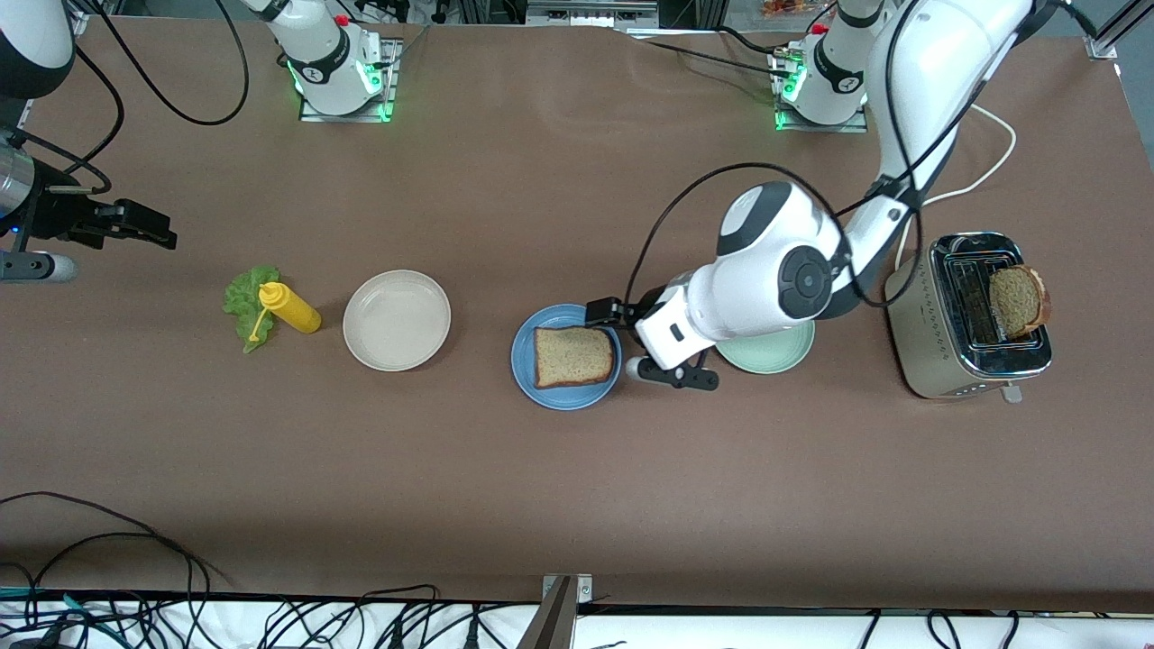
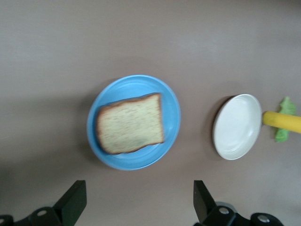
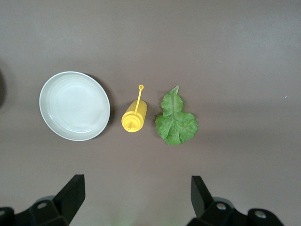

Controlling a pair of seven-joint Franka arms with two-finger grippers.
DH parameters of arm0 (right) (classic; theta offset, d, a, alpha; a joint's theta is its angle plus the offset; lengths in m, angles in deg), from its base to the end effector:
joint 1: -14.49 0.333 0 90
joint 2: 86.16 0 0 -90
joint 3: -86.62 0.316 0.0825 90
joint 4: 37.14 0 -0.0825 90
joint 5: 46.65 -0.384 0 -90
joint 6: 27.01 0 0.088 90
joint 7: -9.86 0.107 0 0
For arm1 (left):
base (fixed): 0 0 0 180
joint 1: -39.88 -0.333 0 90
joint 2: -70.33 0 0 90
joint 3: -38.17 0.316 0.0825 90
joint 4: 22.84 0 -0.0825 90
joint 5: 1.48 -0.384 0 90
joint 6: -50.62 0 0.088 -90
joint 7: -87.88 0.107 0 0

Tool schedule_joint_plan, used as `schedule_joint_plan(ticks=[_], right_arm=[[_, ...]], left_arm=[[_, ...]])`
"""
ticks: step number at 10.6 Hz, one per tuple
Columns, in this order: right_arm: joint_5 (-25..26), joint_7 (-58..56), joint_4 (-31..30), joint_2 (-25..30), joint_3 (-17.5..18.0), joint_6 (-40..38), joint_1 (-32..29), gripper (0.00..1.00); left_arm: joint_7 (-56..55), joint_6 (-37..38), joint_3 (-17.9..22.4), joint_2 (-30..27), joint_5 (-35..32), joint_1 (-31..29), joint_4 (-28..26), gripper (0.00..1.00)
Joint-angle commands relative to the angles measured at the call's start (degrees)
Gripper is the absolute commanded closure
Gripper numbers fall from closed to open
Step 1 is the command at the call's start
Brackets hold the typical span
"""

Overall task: Make sandwich in blue plate with both arms
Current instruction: 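Raise the left gripper and withdraw it toward the toaster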

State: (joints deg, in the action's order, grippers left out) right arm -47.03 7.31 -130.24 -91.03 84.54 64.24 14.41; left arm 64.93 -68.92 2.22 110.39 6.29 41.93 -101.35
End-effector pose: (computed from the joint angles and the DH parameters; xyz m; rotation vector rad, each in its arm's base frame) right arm 0.5753 -0.0202 0.5528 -3.1279 -0.0097 0.1832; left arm 0.6331 -0.3682 0.3790 2.6334 -0.0761 -0.1846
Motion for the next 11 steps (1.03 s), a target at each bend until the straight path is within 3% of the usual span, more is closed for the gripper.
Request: schedule_joint_plan(ticks=[1,3,4,11], right_arm=[[0.12,-6.99,-0.76,-0.05,-2.13,-0.99,-0.45,0.0],[0.03,-12.54,-1.56,-2.32,-4.94,-0.38,-0.45,0.0],[0.03,-14.74,-1.47,-3.47,-5.56,0.15,-0.45,0.0],[-0.32,-29.26,-1.47,-10.94,-7.5,4.11,-2.47,0.0]], left_arm=[[-0.17,7.8,5.87,-9.2,-2.54,0.59,-3.23,0.0],[-0.17,12.03,5.97,-12.1,-14.31,0.33,-3.4,0.0],[0.35,14.57,6.41,-13.59,-16.62,-0.02,-3.4,0.0],[13.43,22.15,16.77,-22.47,-15.94,0.06,-3.49,0.0]])
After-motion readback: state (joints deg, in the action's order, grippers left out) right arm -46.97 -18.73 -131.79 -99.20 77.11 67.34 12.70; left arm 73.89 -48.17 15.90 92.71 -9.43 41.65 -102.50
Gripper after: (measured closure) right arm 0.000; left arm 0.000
